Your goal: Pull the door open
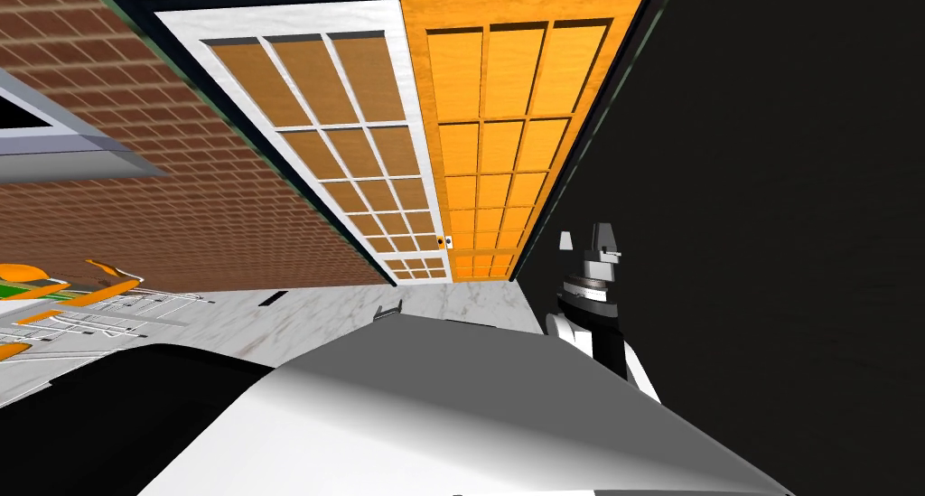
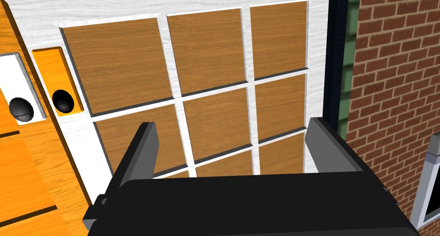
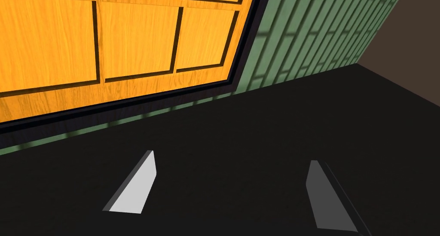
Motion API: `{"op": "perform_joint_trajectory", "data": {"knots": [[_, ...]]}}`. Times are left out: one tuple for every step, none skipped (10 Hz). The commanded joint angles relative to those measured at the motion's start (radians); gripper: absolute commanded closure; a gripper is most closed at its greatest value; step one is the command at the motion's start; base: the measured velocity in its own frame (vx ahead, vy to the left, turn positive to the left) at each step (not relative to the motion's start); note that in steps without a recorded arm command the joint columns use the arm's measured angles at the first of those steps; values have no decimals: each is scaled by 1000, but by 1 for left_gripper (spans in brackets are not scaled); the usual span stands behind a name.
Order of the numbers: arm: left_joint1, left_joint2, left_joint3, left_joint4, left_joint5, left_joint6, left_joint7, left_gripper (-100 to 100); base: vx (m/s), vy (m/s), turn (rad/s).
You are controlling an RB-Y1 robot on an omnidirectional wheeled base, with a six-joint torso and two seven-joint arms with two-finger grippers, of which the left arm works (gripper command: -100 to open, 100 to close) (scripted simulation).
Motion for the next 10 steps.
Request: {"op": "perform_joint_trajectory", "data": {"knots": [[-3,5,21,29,10,-8,-10,-100,-48,26,-71],[-3,5,21,29,10,-8,-10,-100,-32,19,-24],[-9,3,47,45,23,-6,-25,-100,-14,24,-167],[-22,0,64,55,31,-5,-37,-100,32,58,-217],[-40,-5,72,60,36,-5,-45,-100,106,54,-231],[-55,-9,77,61,39,-5,-51,-100,160,52,-217],[-67,-13,77,61,40,-5,-54,-100,178,35,-116],[-79,-16,78,61,41,-6,-57,-100,175,23,-81],[-102,-22,76,59,42,-7,-62,-100,192,29,-171],[-118,-27,73,56,41,-8,-64,-100,193,60,-213]]}}
